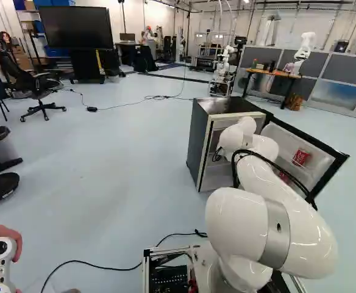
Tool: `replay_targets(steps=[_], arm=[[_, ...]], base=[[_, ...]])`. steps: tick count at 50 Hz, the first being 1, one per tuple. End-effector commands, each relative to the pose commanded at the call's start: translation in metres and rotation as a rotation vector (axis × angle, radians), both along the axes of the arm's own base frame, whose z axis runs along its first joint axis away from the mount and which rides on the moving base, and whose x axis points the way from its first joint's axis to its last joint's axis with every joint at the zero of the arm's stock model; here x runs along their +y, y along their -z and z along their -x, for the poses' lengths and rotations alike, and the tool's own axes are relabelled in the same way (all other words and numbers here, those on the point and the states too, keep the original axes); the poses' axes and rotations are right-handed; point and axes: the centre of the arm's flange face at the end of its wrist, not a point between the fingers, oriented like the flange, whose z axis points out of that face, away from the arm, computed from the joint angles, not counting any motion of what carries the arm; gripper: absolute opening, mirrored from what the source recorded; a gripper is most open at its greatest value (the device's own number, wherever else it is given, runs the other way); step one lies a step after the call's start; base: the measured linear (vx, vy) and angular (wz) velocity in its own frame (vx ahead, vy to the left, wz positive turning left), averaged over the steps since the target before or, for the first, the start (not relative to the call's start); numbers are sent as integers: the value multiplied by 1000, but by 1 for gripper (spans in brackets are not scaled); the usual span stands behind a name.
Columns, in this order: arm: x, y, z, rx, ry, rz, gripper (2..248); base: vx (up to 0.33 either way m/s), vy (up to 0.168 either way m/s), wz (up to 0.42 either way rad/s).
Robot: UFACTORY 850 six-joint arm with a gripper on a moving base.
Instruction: Grab a drink from the fridge
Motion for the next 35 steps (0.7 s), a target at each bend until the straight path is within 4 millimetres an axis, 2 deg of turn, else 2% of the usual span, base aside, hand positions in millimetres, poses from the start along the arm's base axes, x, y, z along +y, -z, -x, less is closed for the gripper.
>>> replay_targets(steps=[21, 35], arm=[[-4, 2, 1, -6, 5, 3, 247], [-3, 19, 3, -7, 5, 3, 247]], base=[[0, 0, 0], [0, 0, 0]])
